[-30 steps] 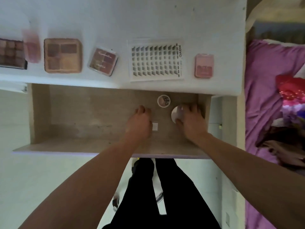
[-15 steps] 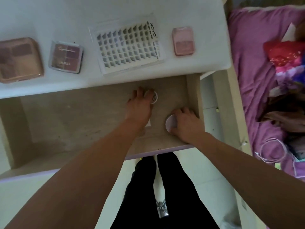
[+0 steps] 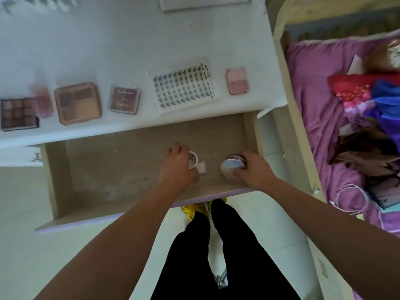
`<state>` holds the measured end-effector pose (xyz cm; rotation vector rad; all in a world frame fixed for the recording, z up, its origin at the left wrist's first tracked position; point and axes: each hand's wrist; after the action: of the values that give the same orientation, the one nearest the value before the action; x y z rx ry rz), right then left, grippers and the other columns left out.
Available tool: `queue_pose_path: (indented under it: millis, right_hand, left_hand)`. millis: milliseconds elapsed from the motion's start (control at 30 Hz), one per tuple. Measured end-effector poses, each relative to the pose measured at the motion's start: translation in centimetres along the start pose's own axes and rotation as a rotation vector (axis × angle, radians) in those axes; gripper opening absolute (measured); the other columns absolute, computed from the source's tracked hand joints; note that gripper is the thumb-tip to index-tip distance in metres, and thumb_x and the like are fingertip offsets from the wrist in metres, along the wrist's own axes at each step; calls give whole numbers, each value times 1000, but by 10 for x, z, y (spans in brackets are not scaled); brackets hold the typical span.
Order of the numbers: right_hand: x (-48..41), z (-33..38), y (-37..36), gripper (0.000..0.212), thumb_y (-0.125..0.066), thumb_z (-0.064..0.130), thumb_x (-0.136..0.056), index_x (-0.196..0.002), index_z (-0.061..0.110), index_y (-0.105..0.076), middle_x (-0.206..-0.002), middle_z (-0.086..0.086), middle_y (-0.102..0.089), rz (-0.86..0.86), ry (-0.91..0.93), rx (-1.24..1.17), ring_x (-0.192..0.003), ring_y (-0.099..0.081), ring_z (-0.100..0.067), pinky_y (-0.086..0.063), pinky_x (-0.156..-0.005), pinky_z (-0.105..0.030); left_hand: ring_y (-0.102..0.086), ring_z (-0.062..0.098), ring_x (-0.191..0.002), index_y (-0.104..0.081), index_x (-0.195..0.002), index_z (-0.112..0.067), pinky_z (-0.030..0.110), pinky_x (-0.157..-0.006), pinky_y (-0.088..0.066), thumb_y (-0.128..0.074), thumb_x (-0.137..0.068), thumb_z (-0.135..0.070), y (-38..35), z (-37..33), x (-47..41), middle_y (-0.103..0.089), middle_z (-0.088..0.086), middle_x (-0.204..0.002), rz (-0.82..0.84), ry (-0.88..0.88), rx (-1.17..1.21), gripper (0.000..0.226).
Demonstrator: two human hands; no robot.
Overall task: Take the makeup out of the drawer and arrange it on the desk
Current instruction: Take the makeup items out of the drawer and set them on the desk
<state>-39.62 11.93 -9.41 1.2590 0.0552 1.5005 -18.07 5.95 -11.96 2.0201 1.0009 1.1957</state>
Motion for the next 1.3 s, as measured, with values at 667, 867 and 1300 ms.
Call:
queue_pose_path:
  millis: [667,867,1300]
  right_hand:
    - [-42,131,187,22,-63,22,-93,-110,9,-57,-98,-17,-65,-195,-53,-649,-65,-61,-21,-44,-54,-27]
    - [-105,146,212,32,-67,16,-92,-120,4,-59,-109,-19,-62,-116,-74,-683,-75,-60,-24,-53,-66,-36]
    - [-172,143,229,44,-64,35,-92,-130,13,-58,-121,-6,-66,-140,93,-98,-111,-60,-26,-46,-87,-32]
  left_hand:
    - [-53,23,-104,-51,-120,-12,34,-82,-46,-68,-80,-35,201,-74,-24,-45,3,-119,-227,-70,-19,49]
    - [-47,22,-114,-51,-126,-12,35,-92,-44,-63,-86,-34,223,-95,-102,-49,3,-123,-203,-22,-68,47]
    - [-51,26,-112,-51,-127,-12,38,-87,-49,-70,-83,-30,211,-107,-191,-47,7,-123,-165,95,-65,51]
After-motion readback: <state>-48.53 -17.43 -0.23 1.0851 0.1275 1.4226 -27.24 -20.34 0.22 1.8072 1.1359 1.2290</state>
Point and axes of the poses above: each hand's wrist, its own x-axis away from the middle knuckle, its own y-axis out of the back of the hand, z = x × y
